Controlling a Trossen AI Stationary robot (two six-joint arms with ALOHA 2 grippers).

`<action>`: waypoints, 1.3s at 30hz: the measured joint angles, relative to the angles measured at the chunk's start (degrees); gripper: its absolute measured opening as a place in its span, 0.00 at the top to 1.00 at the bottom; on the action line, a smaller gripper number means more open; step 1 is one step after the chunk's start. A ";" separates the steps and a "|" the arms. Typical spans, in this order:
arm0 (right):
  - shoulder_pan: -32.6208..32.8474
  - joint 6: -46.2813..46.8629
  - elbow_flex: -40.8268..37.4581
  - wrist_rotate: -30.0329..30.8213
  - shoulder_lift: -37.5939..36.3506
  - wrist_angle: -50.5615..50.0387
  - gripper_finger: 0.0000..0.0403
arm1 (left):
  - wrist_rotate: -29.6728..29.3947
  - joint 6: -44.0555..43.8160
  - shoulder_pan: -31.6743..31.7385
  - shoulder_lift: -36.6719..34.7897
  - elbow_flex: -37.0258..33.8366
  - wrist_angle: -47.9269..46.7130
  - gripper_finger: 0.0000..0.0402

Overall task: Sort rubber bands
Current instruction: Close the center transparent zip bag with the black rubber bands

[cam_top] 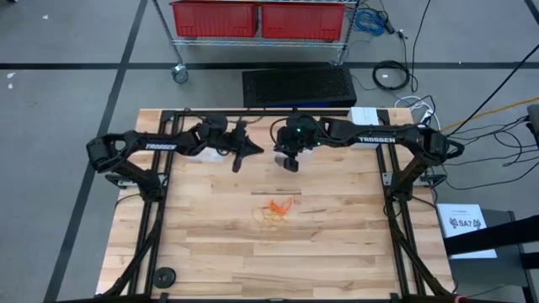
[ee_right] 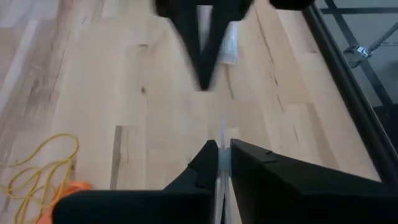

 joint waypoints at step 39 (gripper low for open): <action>1.40 -1.45 -0.02 -0.90 0.07 1.07 0.97 | -8.11 -1.37 -5.39 3.48 4.82 -0.47 0.85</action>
